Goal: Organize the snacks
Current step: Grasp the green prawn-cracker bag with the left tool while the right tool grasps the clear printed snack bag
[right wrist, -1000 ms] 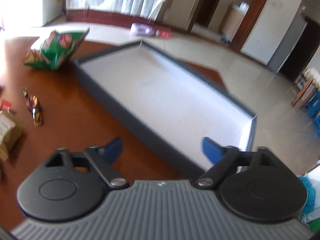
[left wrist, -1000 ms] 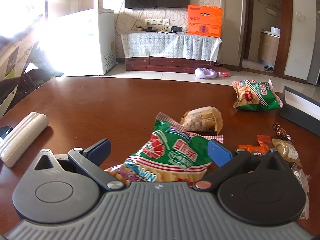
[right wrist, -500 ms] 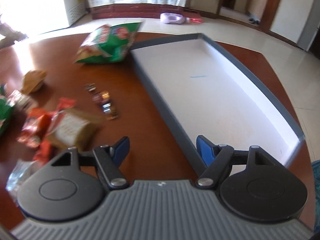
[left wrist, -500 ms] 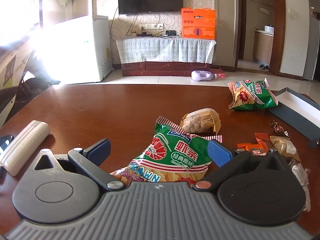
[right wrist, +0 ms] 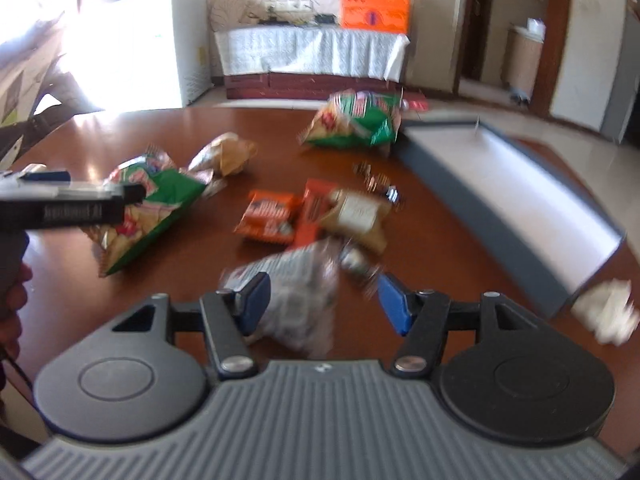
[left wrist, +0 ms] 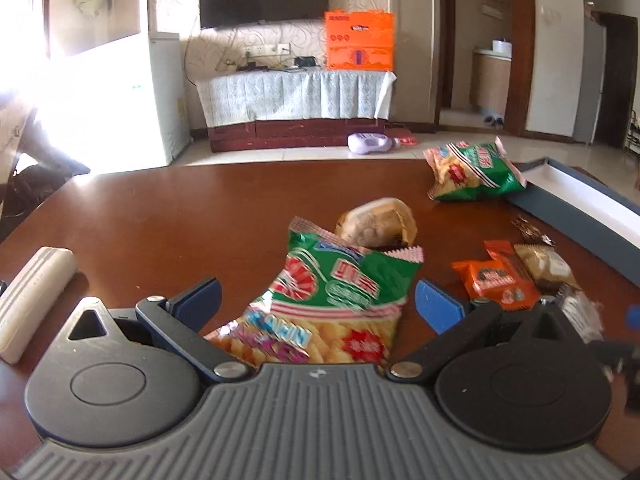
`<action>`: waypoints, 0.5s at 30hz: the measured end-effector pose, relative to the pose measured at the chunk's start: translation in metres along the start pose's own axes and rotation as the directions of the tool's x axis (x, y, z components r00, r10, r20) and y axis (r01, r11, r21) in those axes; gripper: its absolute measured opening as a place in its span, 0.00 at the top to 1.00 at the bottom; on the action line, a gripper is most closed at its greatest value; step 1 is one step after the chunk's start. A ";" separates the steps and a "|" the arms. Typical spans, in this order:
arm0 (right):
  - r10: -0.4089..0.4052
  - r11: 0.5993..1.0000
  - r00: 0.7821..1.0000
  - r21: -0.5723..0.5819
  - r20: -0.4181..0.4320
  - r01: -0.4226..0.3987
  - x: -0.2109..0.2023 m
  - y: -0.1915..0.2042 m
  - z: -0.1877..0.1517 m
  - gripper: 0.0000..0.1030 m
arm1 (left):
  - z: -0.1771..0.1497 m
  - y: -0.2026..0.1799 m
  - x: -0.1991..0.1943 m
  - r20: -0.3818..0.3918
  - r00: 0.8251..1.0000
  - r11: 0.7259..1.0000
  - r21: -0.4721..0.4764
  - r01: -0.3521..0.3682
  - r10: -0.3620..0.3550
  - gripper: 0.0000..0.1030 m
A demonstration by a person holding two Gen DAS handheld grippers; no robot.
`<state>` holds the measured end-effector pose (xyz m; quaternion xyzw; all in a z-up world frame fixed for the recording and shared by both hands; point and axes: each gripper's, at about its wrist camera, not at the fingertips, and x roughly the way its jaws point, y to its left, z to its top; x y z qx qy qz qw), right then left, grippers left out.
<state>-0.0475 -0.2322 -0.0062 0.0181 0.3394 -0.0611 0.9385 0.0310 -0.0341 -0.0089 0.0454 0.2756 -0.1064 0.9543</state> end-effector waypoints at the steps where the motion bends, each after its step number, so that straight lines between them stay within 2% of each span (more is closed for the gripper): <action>1: 0.004 1.000 1.000 0.028 0.009 -0.005 0.002 0.000 -0.002 0.36 | 0.000 0.001 0.004 -0.005 1.000 1.000 0.014 -0.019 0.019 0.00; 3: -0.014 0.999 1.000 0.045 0.022 0.013 0.002 0.006 -0.009 0.32 | 0.001 0.004 0.011 -0.025 0.999 1.000 0.009 -0.027 0.027 0.00; 6: -0.068 0.997 0.997 0.045 0.046 0.066 0.004 0.013 -0.013 0.30 | 0.004 0.010 0.014 0.002 1.000 1.000 -0.022 0.009 -0.009 0.00; 9: -0.087 0.995 0.994 0.045 0.060 0.085 0.006 0.016 -0.017 0.24 | 0.004 0.006 0.028 -0.010 1.000 1.000 0.027 0.011 -0.010 0.00; 13: -0.063 0.997 0.997 0.055 0.051 0.060 0.010 0.022 -0.016 0.23 | -0.001 -0.004 0.045 -0.071 0.995 0.995 0.064 0.072 -0.068 0.00; 15: -0.066 0.998 0.997 0.026 0.033 0.066 0.017 0.028 -0.015 0.23 | -0.004 -0.009 0.052 -0.084 0.995 0.993 0.108 0.054 -0.045 0.00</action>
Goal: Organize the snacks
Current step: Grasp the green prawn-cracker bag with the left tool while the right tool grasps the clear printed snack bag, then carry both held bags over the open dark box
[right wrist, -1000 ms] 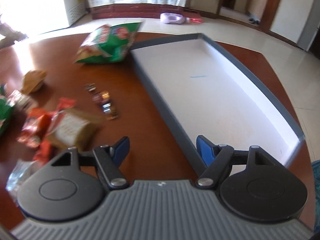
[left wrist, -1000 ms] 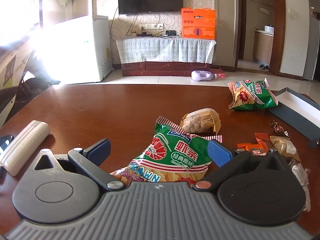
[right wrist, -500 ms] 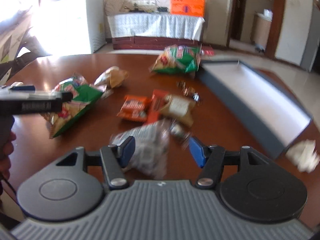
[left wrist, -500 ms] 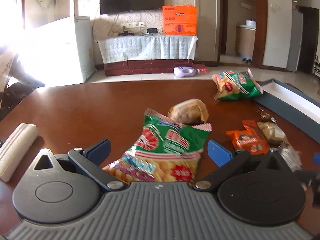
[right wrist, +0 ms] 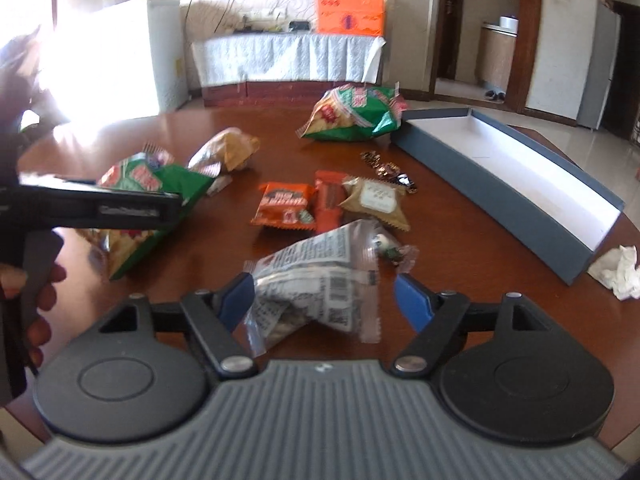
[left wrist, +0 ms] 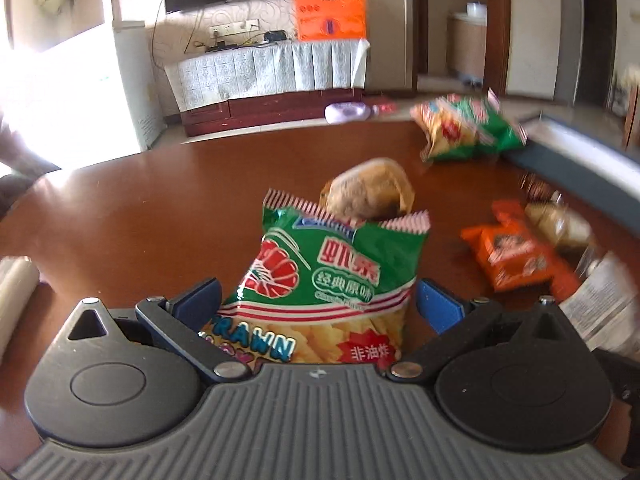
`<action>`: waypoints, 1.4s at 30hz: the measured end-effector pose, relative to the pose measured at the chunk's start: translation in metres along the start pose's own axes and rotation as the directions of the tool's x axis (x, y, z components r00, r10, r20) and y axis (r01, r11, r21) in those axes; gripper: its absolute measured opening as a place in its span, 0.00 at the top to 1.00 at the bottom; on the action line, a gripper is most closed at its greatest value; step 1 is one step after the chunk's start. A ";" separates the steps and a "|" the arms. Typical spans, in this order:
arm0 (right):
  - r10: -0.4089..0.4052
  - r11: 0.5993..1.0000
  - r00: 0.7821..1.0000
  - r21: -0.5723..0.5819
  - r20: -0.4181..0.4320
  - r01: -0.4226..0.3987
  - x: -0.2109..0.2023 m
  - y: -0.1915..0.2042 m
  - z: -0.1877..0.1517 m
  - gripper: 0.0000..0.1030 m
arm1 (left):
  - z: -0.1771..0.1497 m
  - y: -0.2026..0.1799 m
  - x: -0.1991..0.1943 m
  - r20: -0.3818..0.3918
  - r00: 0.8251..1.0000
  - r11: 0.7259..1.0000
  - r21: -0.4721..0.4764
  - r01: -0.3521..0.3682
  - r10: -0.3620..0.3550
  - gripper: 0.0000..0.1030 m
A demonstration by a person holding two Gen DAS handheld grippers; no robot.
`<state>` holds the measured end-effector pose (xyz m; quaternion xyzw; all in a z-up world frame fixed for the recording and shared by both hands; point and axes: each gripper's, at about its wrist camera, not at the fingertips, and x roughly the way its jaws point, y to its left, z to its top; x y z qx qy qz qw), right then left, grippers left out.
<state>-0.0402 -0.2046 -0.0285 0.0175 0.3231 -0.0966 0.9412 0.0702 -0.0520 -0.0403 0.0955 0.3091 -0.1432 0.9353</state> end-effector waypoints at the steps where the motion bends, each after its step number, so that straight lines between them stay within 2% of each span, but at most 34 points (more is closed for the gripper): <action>1: 0.002 1.000 1.000 -0.003 -0.005 -0.002 0.003 0.001 -0.001 0.23 | 0.000 -0.002 0.005 -0.006 1.000 1.000 0.009 -0.003 0.003 0.00; 12: 0.001 1.000 1.000 -0.021 0.008 -0.001 0.030 0.002 0.004 0.23 | -0.002 -0.005 0.014 -0.027 1.000 1.000 -0.001 0.015 -0.015 0.02; 16: 0.004 0.998 0.999 -0.061 0.040 -0.001 0.032 0.005 0.003 0.26 | -0.003 -0.005 0.012 -0.021 0.999 1.000 0.004 0.024 -0.024 0.13; 17: 0.009 0.998 0.999 -0.060 0.043 -0.006 0.032 0.004 0.003 0.27 | -0.003 -0.005 0.012 -0.021 1.000 1.000 0.008 0.023 -0.023 0.18; 20: 0.022 0.999 0.998 -0.050 0.051 -0.019 0.030 0.001 0.001 0.30 | -0.002 -0.004 0.009 -0.015 1.000 1.000 -0.003 0.026 -0.026 0.23; 21: 0.034 0.998 0.998 -0.050 0.054 -0.031 0.029 0.001 0.001 0.39 | -0.002 -0.003 0.009 -0.014 0.999 0.999 -0.013 0.033 -0.034 0.24; 23: 0.035 0.998 0.998 -0.057 0.058 -0.031 0.027 0.002 0.000 0.40 | -0.002 -0.001 0.006 -0.007 0.999 0.999 -0.028 0.039 -0.039 0.29; 31: 0.046 0.995 0.996 -0.095 0.080 -0.038 0.014 0.006 -0.005 0.43 | -0.004 -0.002 -0.005 0.003 0.999 0.999 -0.027 0.041 -0.041 0.34; 38: 0.081 0.992 0.991 -0.106 0.111 -0.069 -0.009 0.006 -0.001 0.43 | -0.006 -0.005 -0.027 0.028 0.999 0.999 -0.017 0.030 -0.030 0.35; 42: 0.100 0.991 0.986 -0.107 0.131 -0.086 -0.022 0.003 0.004 0.43 | -0.009 -0.012 -0.043 0.055 0.998 1.000 0.031 0.008 -0.009 0.35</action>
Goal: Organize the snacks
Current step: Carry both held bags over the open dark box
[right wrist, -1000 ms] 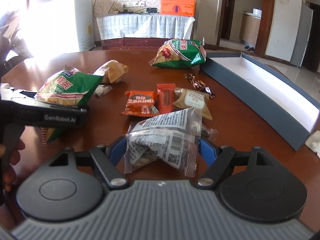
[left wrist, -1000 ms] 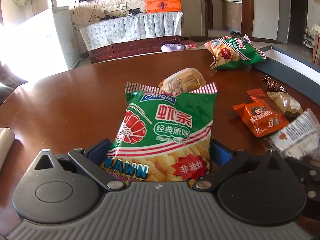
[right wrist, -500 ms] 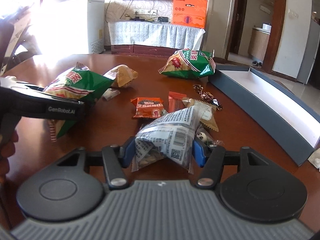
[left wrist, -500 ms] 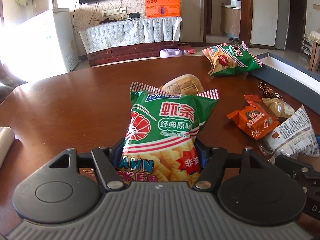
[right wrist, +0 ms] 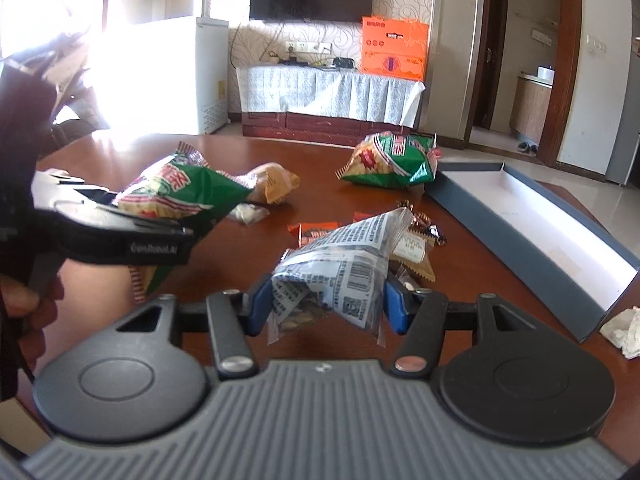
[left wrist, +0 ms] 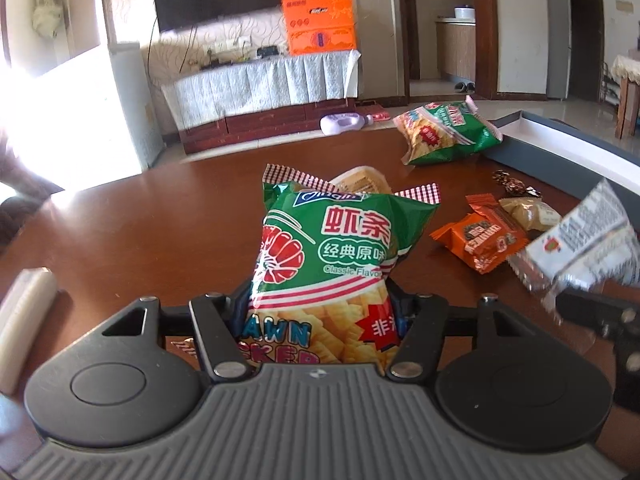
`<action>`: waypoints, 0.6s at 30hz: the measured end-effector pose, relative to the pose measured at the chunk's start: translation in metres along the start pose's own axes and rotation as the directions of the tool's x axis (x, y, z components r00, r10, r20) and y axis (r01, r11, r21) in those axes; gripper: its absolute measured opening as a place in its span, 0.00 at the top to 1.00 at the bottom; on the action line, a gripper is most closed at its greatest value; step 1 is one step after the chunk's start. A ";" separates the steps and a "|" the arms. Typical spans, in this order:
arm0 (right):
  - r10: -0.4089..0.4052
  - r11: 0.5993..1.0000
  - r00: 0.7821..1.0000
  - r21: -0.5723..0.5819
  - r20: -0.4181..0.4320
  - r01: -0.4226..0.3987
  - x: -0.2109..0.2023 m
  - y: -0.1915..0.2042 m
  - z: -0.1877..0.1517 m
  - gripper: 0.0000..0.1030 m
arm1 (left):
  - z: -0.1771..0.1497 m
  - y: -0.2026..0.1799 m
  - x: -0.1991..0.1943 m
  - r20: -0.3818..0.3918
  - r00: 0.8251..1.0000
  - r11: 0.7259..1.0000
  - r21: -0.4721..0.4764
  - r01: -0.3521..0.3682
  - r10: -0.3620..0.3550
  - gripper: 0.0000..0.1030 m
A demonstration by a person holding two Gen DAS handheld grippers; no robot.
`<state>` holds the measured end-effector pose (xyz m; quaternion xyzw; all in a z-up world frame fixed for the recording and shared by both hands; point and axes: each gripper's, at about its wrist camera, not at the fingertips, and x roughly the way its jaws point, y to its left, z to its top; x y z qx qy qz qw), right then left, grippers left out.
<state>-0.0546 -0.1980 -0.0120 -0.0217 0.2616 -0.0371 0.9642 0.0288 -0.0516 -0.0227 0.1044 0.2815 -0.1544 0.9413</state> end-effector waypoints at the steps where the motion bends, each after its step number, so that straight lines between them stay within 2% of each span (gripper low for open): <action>1: 0.002 1.000 1.000 0.001 0.005 -0.002 -0.002 -0.002 0.002 0.43 | 0.000 -0.002 -0.004 0.004 1.000 1.000 0.007 0.000 0.000 0.35; 10: -0.018 0.999 0.998 0.028 0.053 0.016 -0.018 -0.032 0.016 0.43 | 0.020 -0.031 -0.027 0.036 0.999 0.999 0.028 0.026 -0.027 0.35; 18: -0.078 0.996 0.992 0.061 0.098 0.072 -0.018 -0.084 0.036 0.43 | 0.072 -0.094 -0.027 0.087 0.989 0.991 0.068 0.115 -0.120 0.35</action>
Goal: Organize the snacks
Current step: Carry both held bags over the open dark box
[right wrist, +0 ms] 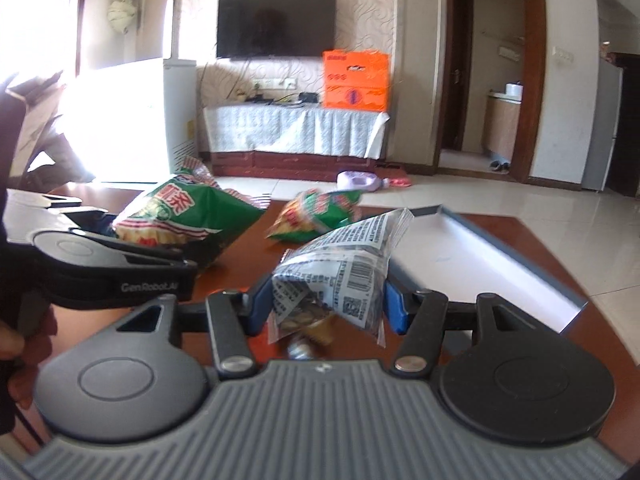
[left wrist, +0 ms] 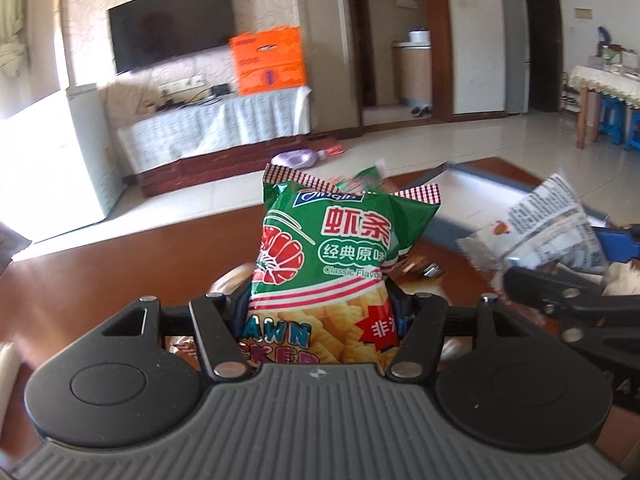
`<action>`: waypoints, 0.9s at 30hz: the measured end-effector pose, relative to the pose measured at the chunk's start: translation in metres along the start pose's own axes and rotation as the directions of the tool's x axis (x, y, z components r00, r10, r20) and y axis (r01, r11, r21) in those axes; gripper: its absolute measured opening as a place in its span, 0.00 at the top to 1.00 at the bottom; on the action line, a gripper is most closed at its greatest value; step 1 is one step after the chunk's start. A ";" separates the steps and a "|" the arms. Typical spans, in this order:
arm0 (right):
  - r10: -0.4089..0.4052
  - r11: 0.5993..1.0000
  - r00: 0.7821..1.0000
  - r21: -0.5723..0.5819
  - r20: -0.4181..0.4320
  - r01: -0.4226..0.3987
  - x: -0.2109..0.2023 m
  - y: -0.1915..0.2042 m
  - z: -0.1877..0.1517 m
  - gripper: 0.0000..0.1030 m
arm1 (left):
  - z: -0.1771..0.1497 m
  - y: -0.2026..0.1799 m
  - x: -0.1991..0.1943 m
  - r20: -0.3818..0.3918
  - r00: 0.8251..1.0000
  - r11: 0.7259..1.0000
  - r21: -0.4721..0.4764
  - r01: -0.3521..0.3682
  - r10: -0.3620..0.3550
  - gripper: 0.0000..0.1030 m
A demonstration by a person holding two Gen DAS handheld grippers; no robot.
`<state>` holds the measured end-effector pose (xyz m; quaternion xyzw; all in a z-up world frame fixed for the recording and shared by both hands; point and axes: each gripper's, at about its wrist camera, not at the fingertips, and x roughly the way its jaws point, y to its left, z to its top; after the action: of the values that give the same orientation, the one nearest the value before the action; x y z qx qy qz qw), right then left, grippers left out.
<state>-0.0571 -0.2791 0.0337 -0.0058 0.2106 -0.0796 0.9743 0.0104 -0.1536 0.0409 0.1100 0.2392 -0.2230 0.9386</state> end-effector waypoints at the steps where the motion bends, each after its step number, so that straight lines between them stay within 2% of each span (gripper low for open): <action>1: -0.011 1.000 1.000 -0.001 0.005 0.011 0.002 -0.008 0.003 0.43 | 0.007 -0.011 0.005 0.007 1.000 1.000 0.011 0.012 -0.012 0.35; 6: -0.075 0.997 0.997 0.016 0.011 0.075 0.018 -0.055 0.015 0.43 | 0.038 -0.057 0.036 0.011 0.997 0.997 0.005 0.073 -0.073 0.35; 10: -0.127 0.992 0.992 0.026 -0.013 0.127 0.034 -0.093 0.015 0.43 | 0.057 -0.104 0.065 0.026 0.996 0.995 0.051 0.084 -0.085 0.35; 15: -0.185 0.981 0.981 0.053 -0.061 0.188 0.059 -0.134 0.005 0.43 | 0.072 -0.156 0.107 0.008 0.994 0.992 0.069 0.108 -0.109 0.35; 21: -0.221 0.972 0.968 0.058 -0.120 0.229 0.083 -0.151 -0.013 0.43 | 0.077 -0.195 0.149 -0.030 0.990 0.987 0.070 0.142 -0.140 0.35; 25: -0.202 0.974 0.965 0.066 -0.165 0.215 0.096 -0.140 -0.024 0.43 | 0.071 -0.204 0.170 -0.068 0.987 0.985 0.086 0.150 -0.144 0.35; 27: -0.187 0.977 0.966 0.066 -0.181 0.202 0.100 -0.132 -0.029 0.43 | 0.068 -0.202 0.173 -0.062 0.987 0.984 0.094 0.155 -0.149 0.35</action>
<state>0.0004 -0.4247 -0.0279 0.0214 0.2897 -0.1837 0.9391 0.0781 -0.4151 -0.0069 0.1437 0.2614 -0.3023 0.9053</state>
